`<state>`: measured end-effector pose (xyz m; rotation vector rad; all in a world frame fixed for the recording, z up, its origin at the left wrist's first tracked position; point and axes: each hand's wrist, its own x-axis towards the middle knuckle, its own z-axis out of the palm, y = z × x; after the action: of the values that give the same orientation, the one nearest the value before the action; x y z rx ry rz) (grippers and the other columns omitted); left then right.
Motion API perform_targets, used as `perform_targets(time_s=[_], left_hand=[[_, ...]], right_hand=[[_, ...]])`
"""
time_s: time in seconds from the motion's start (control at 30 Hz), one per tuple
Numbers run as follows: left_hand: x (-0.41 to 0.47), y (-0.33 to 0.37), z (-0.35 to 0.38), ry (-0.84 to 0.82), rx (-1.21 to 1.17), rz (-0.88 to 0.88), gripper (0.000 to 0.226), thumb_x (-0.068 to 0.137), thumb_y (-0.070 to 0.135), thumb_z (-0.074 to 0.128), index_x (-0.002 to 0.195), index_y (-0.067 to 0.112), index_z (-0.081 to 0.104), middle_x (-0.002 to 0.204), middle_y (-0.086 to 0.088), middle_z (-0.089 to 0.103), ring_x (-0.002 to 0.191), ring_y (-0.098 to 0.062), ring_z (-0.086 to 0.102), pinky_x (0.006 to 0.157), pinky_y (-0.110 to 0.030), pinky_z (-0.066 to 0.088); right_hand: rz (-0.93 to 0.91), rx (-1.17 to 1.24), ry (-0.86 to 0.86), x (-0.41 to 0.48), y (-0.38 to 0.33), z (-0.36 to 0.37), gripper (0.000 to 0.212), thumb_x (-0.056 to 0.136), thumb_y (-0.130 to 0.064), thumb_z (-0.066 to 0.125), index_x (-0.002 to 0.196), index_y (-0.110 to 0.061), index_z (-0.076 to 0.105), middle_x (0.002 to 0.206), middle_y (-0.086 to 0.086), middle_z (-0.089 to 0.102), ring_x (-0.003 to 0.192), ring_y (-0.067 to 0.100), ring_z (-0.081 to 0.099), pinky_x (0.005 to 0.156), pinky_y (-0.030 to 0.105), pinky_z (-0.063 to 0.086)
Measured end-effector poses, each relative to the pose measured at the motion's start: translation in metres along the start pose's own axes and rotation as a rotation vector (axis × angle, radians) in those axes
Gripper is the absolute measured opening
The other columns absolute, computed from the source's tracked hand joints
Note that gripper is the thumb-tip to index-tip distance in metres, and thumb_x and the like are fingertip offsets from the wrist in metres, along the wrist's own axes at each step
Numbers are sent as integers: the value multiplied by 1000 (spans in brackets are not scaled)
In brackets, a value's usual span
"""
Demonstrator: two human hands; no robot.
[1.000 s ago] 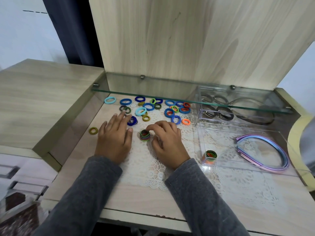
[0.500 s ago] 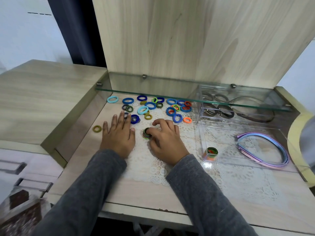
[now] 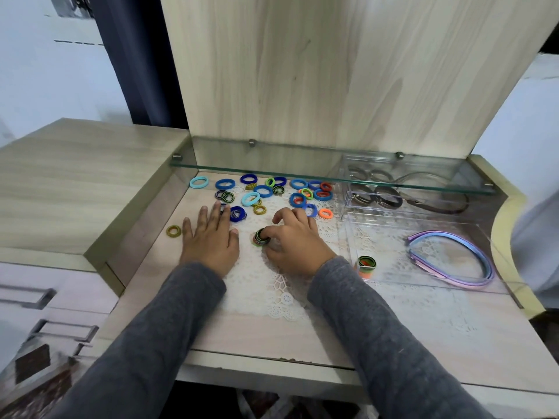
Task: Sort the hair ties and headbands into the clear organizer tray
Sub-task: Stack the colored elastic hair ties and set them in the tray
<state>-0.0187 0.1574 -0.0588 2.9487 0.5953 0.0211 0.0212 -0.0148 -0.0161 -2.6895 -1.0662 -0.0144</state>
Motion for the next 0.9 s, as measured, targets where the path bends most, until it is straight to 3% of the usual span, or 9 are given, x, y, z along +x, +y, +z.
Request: perform_targets(time_s=[0.17, 0.27, 0.4, 0.5, 0.6, 0.73, 0.8, 0.9], left_hand=[[-3, 0, -2, 49, -10, 16, 59, 102, 37, 21, 155, 24, -1, 163, 4, -7, 149, -18, -7, 120, -47, -2], [-11, 2, -7, 195, -7, 29, 56, 99, 33, 30, 153, 24, 17, 161, 3, 18, 148, -17, 11, 120, -43, 4], [-24, 4, -14, 471, 52, 191, 43, 88, 24, 49, 130, 19, 55, 131, -3, 59, 123, -21, 52, 109, -45, 29], [-28, 4, -14, 597, 49, 355, 41, 83, 23, 39, 114, 15, 65, 111, -5, 69, 103, -23, 63, 99, -43, 38], [-33, 11, -11, 500, 11, 444, 45, 82, 25, 33, 112, 20, 66, 111, 0, 70, 107, -20, 63, 104, -41, 36], [-45, 33, -4, 260, -154, 484, 49, 83, 14, 47, 129, 27, 57, 127, 4, 64, 125, -13, 53, 115, -37, 23], [-53, 46, -5, 226, -259, 459, 53, 85, 10, 49, 134, 29, 53, 131, 8, 60, 125, -10, 49, 116, -30, 17], [-61, 57, -8, 198, -392, 345, 53, 85, 7, 49, 132, 32, 54, 121, 7, 65, 122, -24, 47, 112, -34, 28]], right_hand=[[13, -31, -12, -6, -1, -7, 31, 91, -37, 57, 120, -29, 63, 124, 2, 43, 119, 24, 31, 100, 38, 24], [7, -40, -21, -12, 2, -11, 31, 91, -37, 58, 120, -29, 64, 124, 2, 44, 118, 25, 32, 100, 39, 25], [3, -67, -9, -19, 5, -15, 30, 90, -40, 60, 118, -30, 66, 123, 1, 45, 118, 25, 32, 101, 40, 26], [-12, -93, 11, -24, 8, -16, 28, 90, -39, 60, 115, -28, 68, 123, 2, 46, 117, 25, 32, 101, 40, 27], [-29, -126, 49, -28, 12, -14, 27, 91, -36, 60, 114, -26, 69, 121, 0, 46, 115, 24, 33, 99, 39, 27], [-53, -155, 95, -31, 13, -13, 30, 92, -42, 56, 110, -23, 70, 118, 0, 47, 113, 24, 34, 97, 37, 27], [-65, -176, 125, -33, 15, -15, 30, 91, -42, 56, 108, -22, 72, 117, 1, 47, 113, 25, 35, 98, 37, 26], [-71, -194, 158, -38, 19, -19, 25, 90, -37, 58, 106, -25, 73, 118, 2, 47, 115, 28, 34, 97, 38, 24]])
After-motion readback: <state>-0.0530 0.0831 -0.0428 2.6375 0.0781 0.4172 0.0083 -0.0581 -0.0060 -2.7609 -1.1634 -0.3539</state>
